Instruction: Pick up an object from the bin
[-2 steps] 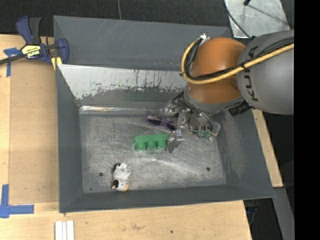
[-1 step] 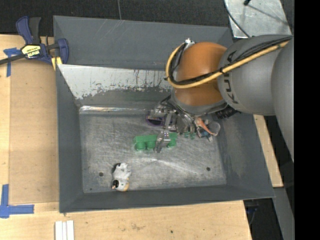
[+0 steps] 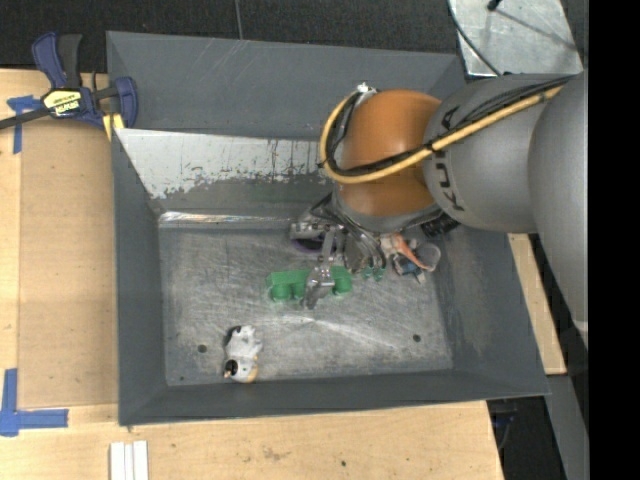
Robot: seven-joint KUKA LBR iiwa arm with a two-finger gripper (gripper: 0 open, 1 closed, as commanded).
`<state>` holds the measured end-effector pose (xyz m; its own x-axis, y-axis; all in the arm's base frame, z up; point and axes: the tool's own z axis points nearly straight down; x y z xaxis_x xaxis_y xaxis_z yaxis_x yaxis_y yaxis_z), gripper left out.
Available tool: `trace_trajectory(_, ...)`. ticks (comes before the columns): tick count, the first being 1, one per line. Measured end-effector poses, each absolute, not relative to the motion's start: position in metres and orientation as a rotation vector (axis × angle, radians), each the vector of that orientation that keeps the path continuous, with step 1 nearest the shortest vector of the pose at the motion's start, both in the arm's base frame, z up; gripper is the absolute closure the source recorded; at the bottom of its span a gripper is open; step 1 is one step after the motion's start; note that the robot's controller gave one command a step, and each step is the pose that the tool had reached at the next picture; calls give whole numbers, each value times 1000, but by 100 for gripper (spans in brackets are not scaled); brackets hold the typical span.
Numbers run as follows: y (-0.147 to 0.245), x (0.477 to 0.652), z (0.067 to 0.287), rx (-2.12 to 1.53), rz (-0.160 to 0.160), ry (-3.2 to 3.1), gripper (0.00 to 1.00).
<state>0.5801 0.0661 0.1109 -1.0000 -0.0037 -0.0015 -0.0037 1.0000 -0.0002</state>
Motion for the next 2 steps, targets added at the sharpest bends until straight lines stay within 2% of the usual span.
trace_trajectory(1,66,578,129,271,2,3125,0)
trace_trajectory(2,69,576,84,333,1,3118,0)
